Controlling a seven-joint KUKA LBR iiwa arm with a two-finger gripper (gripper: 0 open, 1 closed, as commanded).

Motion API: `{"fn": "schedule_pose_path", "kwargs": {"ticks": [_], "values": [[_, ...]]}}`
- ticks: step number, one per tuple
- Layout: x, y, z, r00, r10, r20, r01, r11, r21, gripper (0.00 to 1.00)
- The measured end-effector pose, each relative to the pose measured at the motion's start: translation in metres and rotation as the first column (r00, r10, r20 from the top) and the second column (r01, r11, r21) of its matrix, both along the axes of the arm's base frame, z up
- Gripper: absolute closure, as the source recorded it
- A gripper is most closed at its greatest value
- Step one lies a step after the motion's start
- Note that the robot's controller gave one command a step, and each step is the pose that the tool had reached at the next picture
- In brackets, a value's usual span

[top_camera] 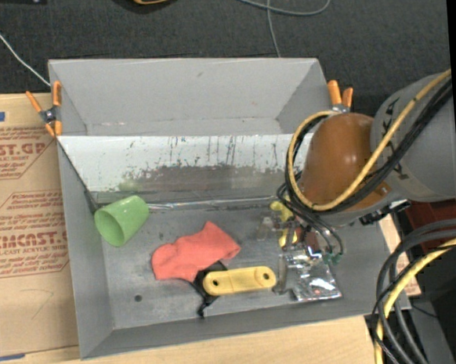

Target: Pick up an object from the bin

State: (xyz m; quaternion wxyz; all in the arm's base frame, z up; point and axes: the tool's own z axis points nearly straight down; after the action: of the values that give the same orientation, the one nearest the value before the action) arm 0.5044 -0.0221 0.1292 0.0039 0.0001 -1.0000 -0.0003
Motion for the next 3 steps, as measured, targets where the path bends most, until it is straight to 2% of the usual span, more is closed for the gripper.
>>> {"fn": "schedule_pose_path", "kwargs": {"ticks": [1,2,3], "values": [[0.002,0.0,0.004,1.0,0.0,0.008,0.0,1.0,-0.001,0.0],[-0.009,0.014,-0.053,0.993,0.116,0.002,-0.116,0.993,0.001,0.0],[-0.003,0.037,-0.06,0.999,-0.037,0.009,0.037,0.999,0.001,0.0]]}}
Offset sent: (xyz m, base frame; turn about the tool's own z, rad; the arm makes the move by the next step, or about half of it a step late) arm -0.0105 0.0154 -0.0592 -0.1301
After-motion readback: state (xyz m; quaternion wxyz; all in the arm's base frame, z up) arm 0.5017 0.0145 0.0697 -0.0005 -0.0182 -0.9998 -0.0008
